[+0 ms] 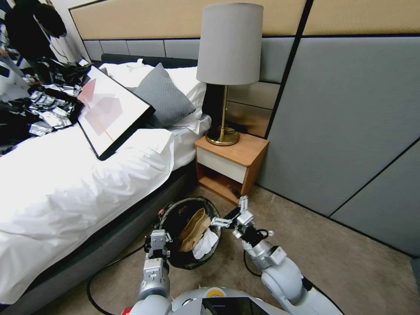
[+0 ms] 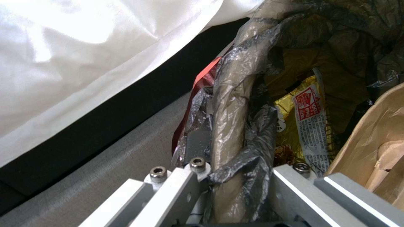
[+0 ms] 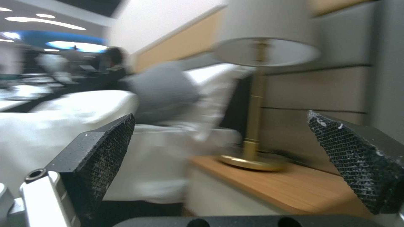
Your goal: Pick up the trash bin, then pick up the garbage from the floor and place it into the trash bin.
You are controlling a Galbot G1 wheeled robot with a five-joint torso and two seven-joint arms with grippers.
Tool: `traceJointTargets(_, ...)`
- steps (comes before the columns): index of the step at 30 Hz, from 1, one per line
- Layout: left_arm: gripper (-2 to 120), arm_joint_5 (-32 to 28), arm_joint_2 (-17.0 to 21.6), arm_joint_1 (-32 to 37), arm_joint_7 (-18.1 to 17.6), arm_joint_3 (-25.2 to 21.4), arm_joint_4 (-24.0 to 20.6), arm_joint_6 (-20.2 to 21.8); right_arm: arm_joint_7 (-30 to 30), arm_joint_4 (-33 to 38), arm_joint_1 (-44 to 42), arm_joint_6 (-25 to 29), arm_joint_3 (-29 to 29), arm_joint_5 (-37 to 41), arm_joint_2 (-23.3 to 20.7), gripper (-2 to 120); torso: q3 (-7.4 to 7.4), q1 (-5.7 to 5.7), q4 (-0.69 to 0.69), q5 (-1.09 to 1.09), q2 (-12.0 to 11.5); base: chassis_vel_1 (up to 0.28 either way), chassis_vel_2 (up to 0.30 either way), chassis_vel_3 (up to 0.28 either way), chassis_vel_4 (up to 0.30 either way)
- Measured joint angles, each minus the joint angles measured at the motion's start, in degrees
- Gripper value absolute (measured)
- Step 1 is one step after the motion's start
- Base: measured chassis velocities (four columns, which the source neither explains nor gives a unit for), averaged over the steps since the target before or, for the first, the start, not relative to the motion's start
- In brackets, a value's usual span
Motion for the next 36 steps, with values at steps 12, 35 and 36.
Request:
traceJointTargets(12,2,-0.77,0.08,1.01,-0.43,0.56,-0.67,0.55,1.31,-3.11,-3.71,4.48,5.00,-1.34,2.85,100,0.00,0.00,0.00,0.00,0.00,0.000,0.000,0.000,0.000)
traceJointTargets(35,2,-5.18,0.46,2.25,-2.44,1.56,-2.97,7.91,0.77,-4.83,-1.31,4.05,3.80,-1.47,3.38,100,0.00,0.00,-0.01,-0.01,0.00,0.008,0.010,0.010,0.011)
traceJointTargets(36,2,-5.67,0.52,2.23,-2.74,1.52,-3.21,8.54,0.74,-4.93,-1.25,4.06,3.69,-1.52,3.38,100,0.00,0.00,-0.01,-0.01,0.00,0.081,0.049,0.070,0.057)
